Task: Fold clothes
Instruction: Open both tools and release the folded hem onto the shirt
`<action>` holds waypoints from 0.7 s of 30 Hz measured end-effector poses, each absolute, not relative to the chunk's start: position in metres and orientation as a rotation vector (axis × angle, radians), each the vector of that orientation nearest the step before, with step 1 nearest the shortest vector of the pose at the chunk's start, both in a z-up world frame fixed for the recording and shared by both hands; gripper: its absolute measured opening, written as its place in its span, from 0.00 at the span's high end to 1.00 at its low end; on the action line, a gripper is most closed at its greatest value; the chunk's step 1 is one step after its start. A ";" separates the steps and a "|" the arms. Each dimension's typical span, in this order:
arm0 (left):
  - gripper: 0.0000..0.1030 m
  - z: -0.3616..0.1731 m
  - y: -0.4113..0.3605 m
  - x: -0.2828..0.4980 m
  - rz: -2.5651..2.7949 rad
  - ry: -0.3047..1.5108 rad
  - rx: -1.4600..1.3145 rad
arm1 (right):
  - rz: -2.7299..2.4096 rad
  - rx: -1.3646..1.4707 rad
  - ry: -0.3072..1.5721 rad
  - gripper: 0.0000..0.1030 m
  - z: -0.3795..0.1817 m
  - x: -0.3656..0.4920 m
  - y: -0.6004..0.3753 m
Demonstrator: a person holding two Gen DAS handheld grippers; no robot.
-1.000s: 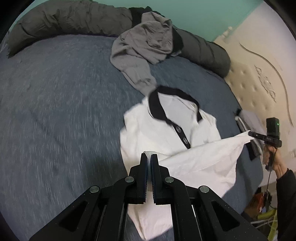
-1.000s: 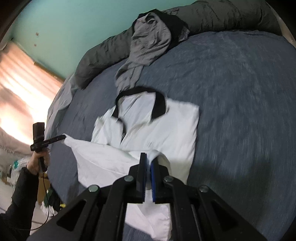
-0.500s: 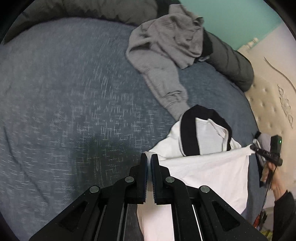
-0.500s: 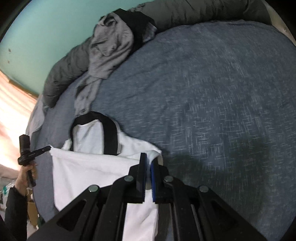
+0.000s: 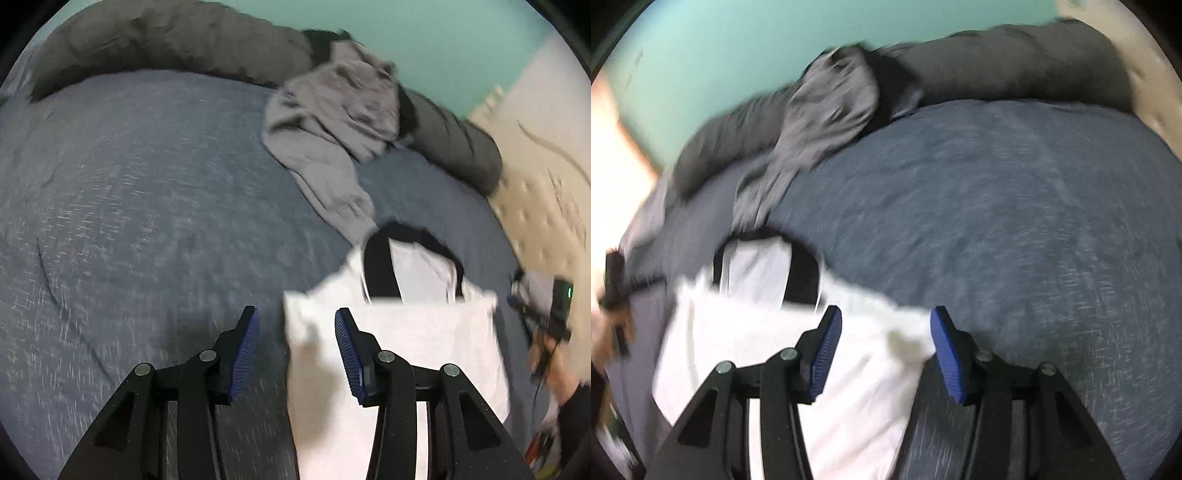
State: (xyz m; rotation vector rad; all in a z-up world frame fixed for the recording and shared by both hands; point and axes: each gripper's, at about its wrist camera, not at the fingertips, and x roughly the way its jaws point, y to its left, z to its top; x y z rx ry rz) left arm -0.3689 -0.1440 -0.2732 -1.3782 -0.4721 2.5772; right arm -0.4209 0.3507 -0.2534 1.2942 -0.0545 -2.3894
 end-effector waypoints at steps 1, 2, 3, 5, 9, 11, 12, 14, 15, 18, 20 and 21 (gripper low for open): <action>0.56 -0.276 -0.134 -0.365 2.556 -0.404 -1.389 | -2.365 1.301 -0.021 0.51 -0.258 -0.416 0.345; 0.56 -0.280 -0.123 -0.360 2.533 -0.335 -1.401 | -2.339 1.308 0.013 0.51 -0.263 -0.412 0.340; 0.56 -0.285 -0.118 -0.358 2.520 -0.290 -1.416 | -2.329 1.317 0.034 0.51 -0.267 -0.410 0.337; 0.56 -0.299 -0.108 -0.357 2.483 -0.249 -1.472 | -2.312 1.360 0.086 0.51 -0.278 -0.410 0.328; 0.56 -0.324 -0.100 -0.366 2.447 -0.219 -1.532 | -2.302 1.438 0.224 0.51 -0.301 -0.415 0.315; 0.56 -0.329 -0.099 -0.373 2.464 -0.180 -1.530 | -2.312 1.444 0.269 0.51 -0.307 -0.421 0.314; 0.56 -0.331 -0.099 -0.377 2.472 -0.161 -1.529 | -2.317 1.447 0.291 0.51 -0.310 -0.424 0.313; 0.56 -0.332 -0.104 -0.389 2.487 -0.197 -1.521 | -2.346 1.439 0.283 0.51 -0.311 -0.433 0.317; 0.56 -0.332 -0.106 -0.395 2.493 -0.200 -1.518 | -2.366 1.433 0.284 0.51 -0.311 -0.438 0.317; 0.56 -0.329 -0.109 -0.416 2.522 -0.184 -1.511 | -2.406 1.419 0.300 0.51 -0.308 -0.456 0.317; 0.56 -0.326 -0.110 -0.430 2.544 -0.165 -1.507 | -2.443 1.422 0.304 0.51 -0.308 -0.471 0.314; 0.56 -0.324 -0.111 -0.438 2.556 -0.155 -1.504 | -2.459 1.422 0.292 0.51 -0.306 -0.478 0.316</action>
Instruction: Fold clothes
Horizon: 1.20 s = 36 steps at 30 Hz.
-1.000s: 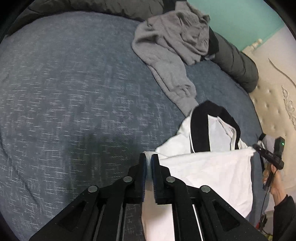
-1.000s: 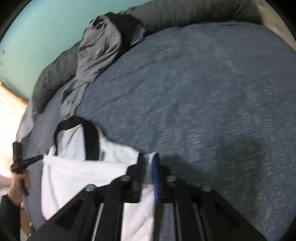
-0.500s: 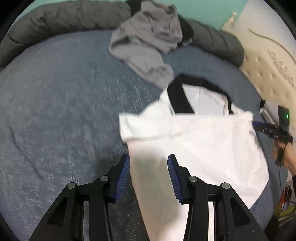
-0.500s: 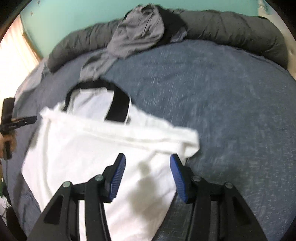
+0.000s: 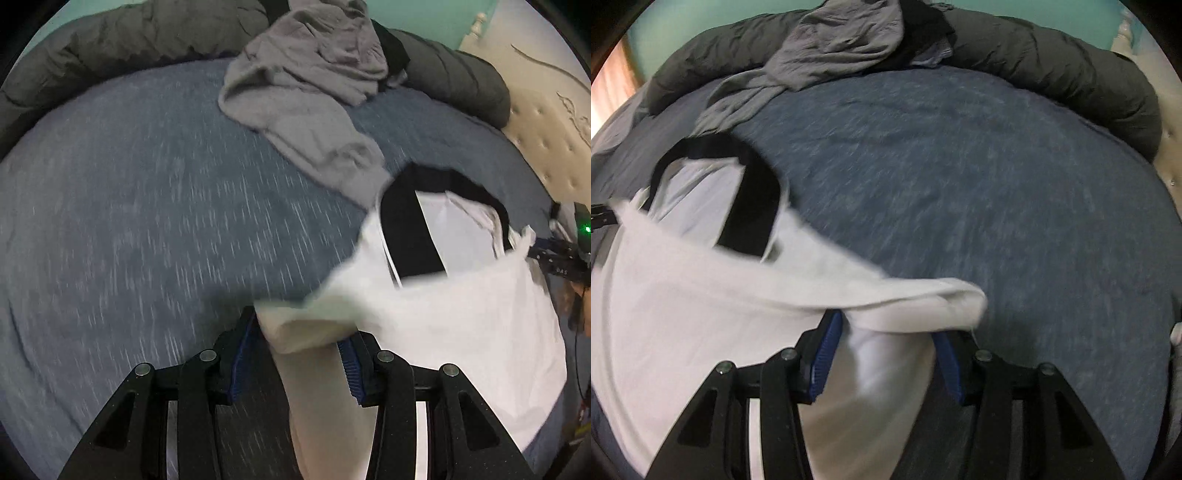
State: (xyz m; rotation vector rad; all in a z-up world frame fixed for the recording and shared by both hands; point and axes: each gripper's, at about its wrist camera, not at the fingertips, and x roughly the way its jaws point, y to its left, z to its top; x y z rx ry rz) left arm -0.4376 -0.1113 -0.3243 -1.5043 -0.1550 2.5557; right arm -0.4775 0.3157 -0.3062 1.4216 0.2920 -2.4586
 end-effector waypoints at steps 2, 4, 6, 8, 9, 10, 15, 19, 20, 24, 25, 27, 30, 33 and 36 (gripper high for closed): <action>0.56 -0.322 -0.119 -0.449 2.572 -0.190 -1.506 | -2.501 1.414 0.262 0.51 -0.301 -0.490 0.321; 0.56 -0.319 -0.127 -0.461 2.607 -0.246 -1.499 | -2.548 1.400 0.222 0.51 -0.295 -0.503 0.328; 0.56 -0.317 -0.135 -0.469 2.629 -0.297 -1.489 | -2.578 1.385 0.159 0.51 -0.288 -0.511 0.337; 0.55 -0.315 -0.138 -0.470 2.619 -0.344 -1.465 | -2.586 1.329 0.069 0.51 -0.279 -0.511 0.348; 0.55 -0.316 -0.138 -0.470 2.608 -0.354 -1.457 | -2.586 1.305 0.043 0.51 -0.276 -0.507 0.354; 0.55 -0.317 -0.138 -0.469 2.598 -0.363 -1.450 | -2.585 1.282 0.021 0.50 -0.273 -0.504 0.359; 0.55 -0.325 -0.144 -0.450 2.552 -0.430 -1.437 | -2.514 1.285 -0.028 0.42 -0.283 -0.493 0.375; 0.55 -0.338 -0.153 -0.442 2.527 -0.516 -1.427 | -2.477 1.318 -0.041 0.42 -0.295 -0.489 0.378; 0.55 -0.340 -0.155 -0.441 2.517 -0.560 -1.402 | -2.467 1.326 -0.053 0.42 -0.298 -0.491 0.376; 0.55 -0.341 -0.156 -0.442 2.499 -0.598 -1.357 | -2.435 1.326 -0.053 0.54 -0.307 -0.498 0.365; 0.55 -0.342 -0.154 -0.443 2.498 -0.589 -1.356 | -2.420 1.319 -0.035 0.74 -0.308 -0.497 0.360; 0.69 -0.342 -0.152 -0.444 2.492 -0.577 -1.352 | -2.426 1.308 -0.001 0.86 -0.310 -0.497 0.353; 0.95 -0.341 -0.150 -0.443 2.494 -0.554 -1.345 | -2.454 1.260 -0.009 0.95 -0.305 -0.493 0.351; 0.95 -0.333 -0.150 -0.438 2.518 -0.529 -1.316 | -2.500 1.199 -0.022 0.95 -0.293 -0.488 0.356; 0.95 -0.319 -0.160 -0.431 2.549 -0.550 -1.269 | -2.541 1.143 -0.041 0.95 -0.279 -0.483 0.365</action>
